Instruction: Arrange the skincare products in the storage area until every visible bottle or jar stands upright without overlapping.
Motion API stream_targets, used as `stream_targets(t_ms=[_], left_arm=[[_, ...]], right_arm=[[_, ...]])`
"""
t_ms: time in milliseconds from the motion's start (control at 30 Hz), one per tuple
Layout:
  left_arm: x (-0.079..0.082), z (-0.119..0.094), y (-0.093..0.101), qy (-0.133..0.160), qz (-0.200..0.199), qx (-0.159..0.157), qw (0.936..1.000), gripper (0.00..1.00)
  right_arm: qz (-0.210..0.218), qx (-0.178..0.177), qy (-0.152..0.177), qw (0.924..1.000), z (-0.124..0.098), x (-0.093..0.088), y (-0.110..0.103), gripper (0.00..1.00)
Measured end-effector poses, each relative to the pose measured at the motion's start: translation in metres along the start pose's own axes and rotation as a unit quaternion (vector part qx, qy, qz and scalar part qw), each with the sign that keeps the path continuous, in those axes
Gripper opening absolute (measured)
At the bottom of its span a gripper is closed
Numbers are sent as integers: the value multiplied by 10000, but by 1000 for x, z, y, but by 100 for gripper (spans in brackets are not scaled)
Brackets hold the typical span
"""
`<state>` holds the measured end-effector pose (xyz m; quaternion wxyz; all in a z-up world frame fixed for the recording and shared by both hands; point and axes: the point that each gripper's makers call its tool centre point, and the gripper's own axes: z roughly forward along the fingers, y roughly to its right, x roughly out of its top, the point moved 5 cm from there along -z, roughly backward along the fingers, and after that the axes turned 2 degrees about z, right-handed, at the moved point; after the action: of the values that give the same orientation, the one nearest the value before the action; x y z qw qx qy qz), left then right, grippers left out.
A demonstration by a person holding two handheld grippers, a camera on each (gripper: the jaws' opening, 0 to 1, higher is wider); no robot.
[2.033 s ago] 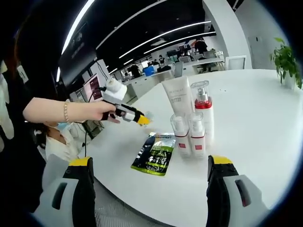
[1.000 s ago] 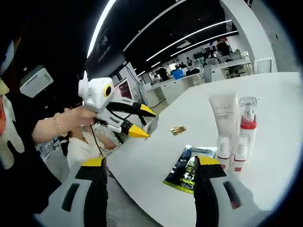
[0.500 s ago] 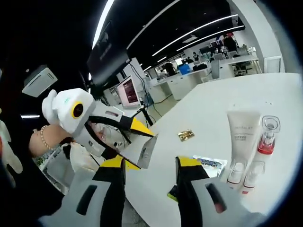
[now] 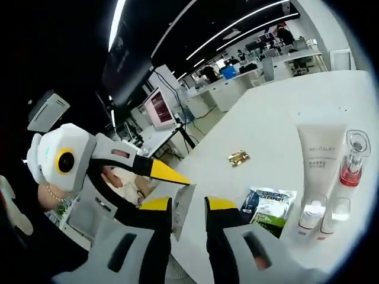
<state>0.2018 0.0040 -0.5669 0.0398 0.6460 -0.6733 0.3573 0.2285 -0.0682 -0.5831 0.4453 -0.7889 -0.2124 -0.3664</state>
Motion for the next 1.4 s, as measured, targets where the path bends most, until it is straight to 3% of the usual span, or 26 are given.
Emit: stream_targets(t_ms=[167, 333, 467, 600, 700, 767, 833, 867, 933, 1133, 1167, 1233, 1267, 1333, 1400], left_arm=[[5, 1, 2, 58, -21, -18, 10000, 37], [5, 0, 1, 110, -164, 46, 9998, 39], [6, -3, -2, 506, -752, 146, 9958, 42], [1, -11, -4, 917, -1693, 234, 9810, 47], [-9, -14, -6, 1276, -2440, 234, 9611, 50], [-13, -16, -5, 1577, -3000, 235, 9405, 49], [-14, -18, -4, 1872, -3562, 190, 9153, 47], [-15, -20, -3, 2055, -3861, 124, 8992, 45], [-10, -22, -1, 2296, -4216, 79, 8772, 42], [-6, -28, 4, 3188, -5166, -288, 7942, 35], [-4, -30, 4, 3381, -5357, -399, 7727, 34], [-7, -29, 5, 3446, -5469, -452, 7616, 31], [-8, -28, 6, 3406, -5451, -465, 7647, 28], [-9, -28, 8, 3387, -5469, -488, 7641, 23], [-8, -31, 9, 3500, -5546, -556, 7529, 19]], right_arm=[[3, -30, 11, 10000, -2, -2, -1, 3], [432, 65, 143, 9989, -4, -3, -3, 1], [622, 26, 275, 9977, -10, -2, 0, 1], [952, 123, 484, 9942, -15, 0, 2, 1], [1070, 149, 614, 9923, -19, 2, 4, 1], [1225, 205, 786, 9891, -22, 5, 1, 1], [1418, 333, 970, 9846, -25, 8, -3, 1], [1525, 372, 1039, 9821, -26, 9, -2, 1], [1681, 561, 1176, 9771, -28, 12, -6, 1], [2158, 901, 1565, 9596, -30, 15, -16, 1], [2225, 947, 1617, 9568, -30, 16, -17, 1], [2435, 1063, 1737, 9483, -30, 17, -18, 1], [2495, 1073, 1789, 9456, -30, 17, -19, 1], [2564, 1142, 1848, 9418, -30, 17, -22, 1], [2572, 1140, 1836, 9419, -30, 17, -23, 1]])
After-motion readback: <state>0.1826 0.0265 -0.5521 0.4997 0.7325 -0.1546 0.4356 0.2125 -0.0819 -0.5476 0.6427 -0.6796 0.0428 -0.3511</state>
